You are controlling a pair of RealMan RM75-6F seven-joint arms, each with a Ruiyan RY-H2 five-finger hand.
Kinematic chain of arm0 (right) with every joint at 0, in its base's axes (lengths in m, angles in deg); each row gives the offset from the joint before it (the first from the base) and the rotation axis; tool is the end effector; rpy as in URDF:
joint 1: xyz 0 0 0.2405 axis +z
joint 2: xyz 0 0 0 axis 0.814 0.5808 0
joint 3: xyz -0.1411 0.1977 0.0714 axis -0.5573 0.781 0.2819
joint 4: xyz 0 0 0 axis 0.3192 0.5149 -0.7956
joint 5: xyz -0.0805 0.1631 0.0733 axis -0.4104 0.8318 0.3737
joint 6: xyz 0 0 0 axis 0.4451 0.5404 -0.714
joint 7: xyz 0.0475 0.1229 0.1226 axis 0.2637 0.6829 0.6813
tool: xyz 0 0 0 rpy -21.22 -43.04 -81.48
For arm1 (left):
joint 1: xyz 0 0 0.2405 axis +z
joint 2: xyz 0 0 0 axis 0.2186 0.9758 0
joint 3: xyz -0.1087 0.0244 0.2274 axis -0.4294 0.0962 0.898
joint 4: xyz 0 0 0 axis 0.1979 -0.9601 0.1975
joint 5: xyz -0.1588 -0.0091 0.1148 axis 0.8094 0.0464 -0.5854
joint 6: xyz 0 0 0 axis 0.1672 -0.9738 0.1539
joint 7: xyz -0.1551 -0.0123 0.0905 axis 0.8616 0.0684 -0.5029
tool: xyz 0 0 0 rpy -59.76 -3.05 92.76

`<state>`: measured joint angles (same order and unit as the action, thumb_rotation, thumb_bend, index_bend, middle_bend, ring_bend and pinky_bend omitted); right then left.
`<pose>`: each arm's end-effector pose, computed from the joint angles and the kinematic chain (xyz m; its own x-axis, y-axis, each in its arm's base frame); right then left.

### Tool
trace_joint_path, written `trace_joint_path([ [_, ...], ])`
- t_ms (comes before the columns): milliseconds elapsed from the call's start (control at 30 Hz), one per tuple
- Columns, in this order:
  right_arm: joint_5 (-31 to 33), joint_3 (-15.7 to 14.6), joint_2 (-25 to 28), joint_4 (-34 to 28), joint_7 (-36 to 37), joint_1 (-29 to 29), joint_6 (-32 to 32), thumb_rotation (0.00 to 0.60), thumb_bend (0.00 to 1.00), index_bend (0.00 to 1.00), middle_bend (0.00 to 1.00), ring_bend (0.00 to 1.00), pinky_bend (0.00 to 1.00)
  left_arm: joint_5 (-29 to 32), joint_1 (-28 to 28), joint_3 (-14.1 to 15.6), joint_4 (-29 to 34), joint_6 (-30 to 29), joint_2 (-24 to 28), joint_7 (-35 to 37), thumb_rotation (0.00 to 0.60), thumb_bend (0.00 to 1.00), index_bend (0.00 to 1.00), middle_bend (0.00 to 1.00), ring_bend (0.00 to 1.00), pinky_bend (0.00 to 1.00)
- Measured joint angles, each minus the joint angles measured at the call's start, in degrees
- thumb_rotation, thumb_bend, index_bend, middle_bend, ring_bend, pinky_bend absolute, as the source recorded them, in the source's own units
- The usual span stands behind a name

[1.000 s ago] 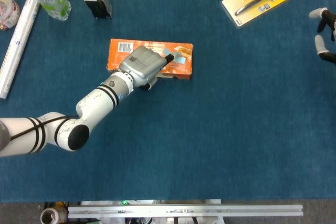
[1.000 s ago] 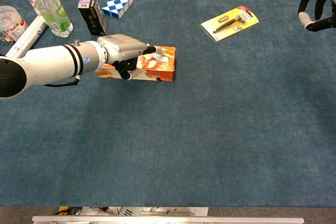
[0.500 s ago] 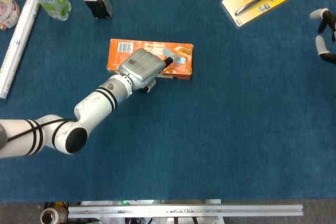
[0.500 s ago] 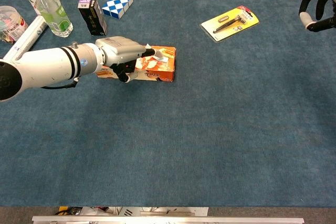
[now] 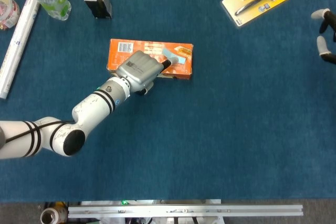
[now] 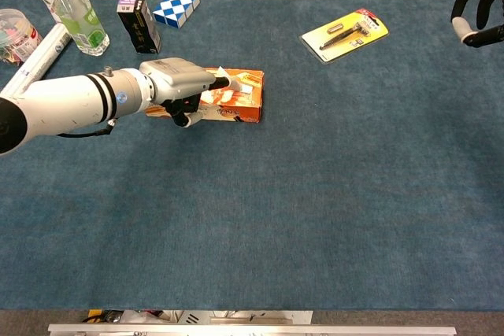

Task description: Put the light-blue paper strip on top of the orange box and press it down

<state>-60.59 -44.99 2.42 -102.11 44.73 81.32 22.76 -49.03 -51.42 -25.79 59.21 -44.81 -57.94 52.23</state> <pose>-0.2315 -0.3452 0.1178 0.4075 -0.0678 0.9107 -0.9091 -0.1248 0.3975 -0.0939 0.3675 -0.0581 0.6628 0.4683 0.5843 0.7307 -0.5750 -0.3681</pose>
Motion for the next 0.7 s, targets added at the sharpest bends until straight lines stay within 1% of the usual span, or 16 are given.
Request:
trace_joint_path([
  [233,-0.14,-0.09,0.36,-0.56,0.08,-0.34,0.31,0.600,0.45,0.32,0.51,0.59,0.86,0.16,-0.11,0.05,1.06,-0.29,0.14,-0.38,0.600,0.65,0.06,1.00,1.00,1.00],
  [400,0.11,-0.09,0.83,-0.96,0.20,-0.59,0.25,0.600,0.45,0.32,0.51,0.59,0.86,-0.62,0.08,-0.44,2.18,-1.05,0.24,-0.14,0.600,0.65,0.06,1.00,1.00,1.00],
  [700,0.20,-0.18,0.90,-0.75,0.06,-0.81,0.29,0.600,0.45,0.32,0.51,0.59,0.86,0.35,-0.58,-0.56,0.16,-0.36,-1.51,-0.62,0.600,0.65,0.06,1.00,1.00,1.00],
])
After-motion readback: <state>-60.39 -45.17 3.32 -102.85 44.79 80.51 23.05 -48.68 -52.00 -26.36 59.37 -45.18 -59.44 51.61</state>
